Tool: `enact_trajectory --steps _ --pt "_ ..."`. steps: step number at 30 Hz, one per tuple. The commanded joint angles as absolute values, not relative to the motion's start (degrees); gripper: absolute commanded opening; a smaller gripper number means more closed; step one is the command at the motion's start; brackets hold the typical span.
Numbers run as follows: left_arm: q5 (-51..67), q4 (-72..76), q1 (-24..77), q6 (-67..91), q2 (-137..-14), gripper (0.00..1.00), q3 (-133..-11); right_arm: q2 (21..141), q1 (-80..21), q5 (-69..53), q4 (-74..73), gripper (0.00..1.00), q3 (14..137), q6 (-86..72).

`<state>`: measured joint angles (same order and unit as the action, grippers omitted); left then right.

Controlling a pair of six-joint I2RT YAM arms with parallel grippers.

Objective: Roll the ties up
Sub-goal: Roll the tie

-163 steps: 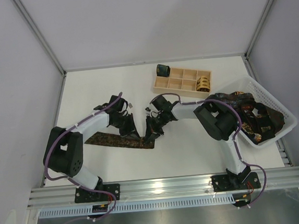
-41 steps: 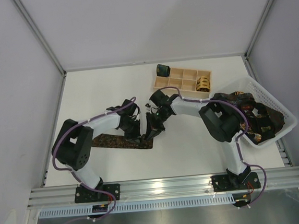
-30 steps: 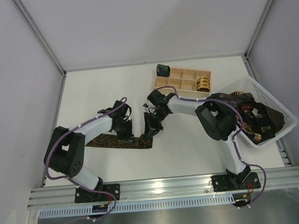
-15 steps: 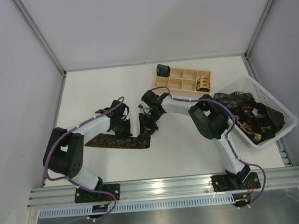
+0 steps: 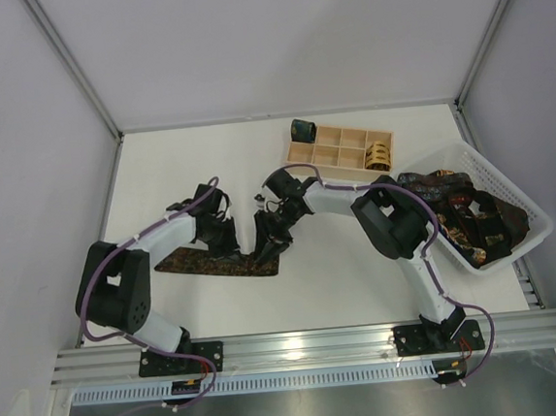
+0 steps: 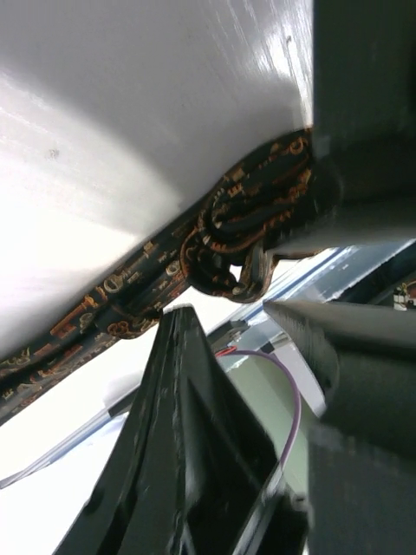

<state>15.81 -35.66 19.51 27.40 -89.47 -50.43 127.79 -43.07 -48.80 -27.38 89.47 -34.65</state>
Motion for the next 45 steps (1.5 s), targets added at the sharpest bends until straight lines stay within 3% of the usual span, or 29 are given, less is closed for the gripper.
enact_trajectory --steps 1,6,7,18,25,30,42,45 --pt "19.1 -35.0 17.8 27.7 -86.7 0.05 -50.4 126.8 -42.8 -46.5 -24.9 0.31 87.2 -32.5" --pt "23.2 -33.2 17.6 28.8 -86.5 0.04 -51.0 128.5 -42.9 -44.9 -25.0 0.11 87.5 -32.2" --pt "25.6 -32.4 17.7 29.5 -86.7 0.04 -51.0 128.9 -43.0 -44.7 -25.0 0.01 87.6 -32.3" --pt "31.1 -26.3 20.5 32.3 -92.9 0.03 -51.2 128.2 -42.5 -44.6 -25.5 0.0 87.7 -34.1" --pt "27.1 -28.4 21.3 31.4 -96.2 0.02 -49.7 126.3 -41.6 -44.3 -27.1 0.0 87.7 -33.8" --pt "24.7 -29.7 20.7 29.8 -96.7 0.01 -49.0 122.5 -39.9 -43.4 -32.0 0.08 86.9 -30.9" --pt "23.9 -29.8 20.1 28.9 -96.6 0.01 -47.3 115.1 -35.4 -44.8 -32.1 0.48 75.4 -25.9" --pt "23.5 -30.0 20.0 28.6 -96.6 0.01 -47.1 116.4 -35.9 -45.9 -28.9 0.52 75.9 -27.2"
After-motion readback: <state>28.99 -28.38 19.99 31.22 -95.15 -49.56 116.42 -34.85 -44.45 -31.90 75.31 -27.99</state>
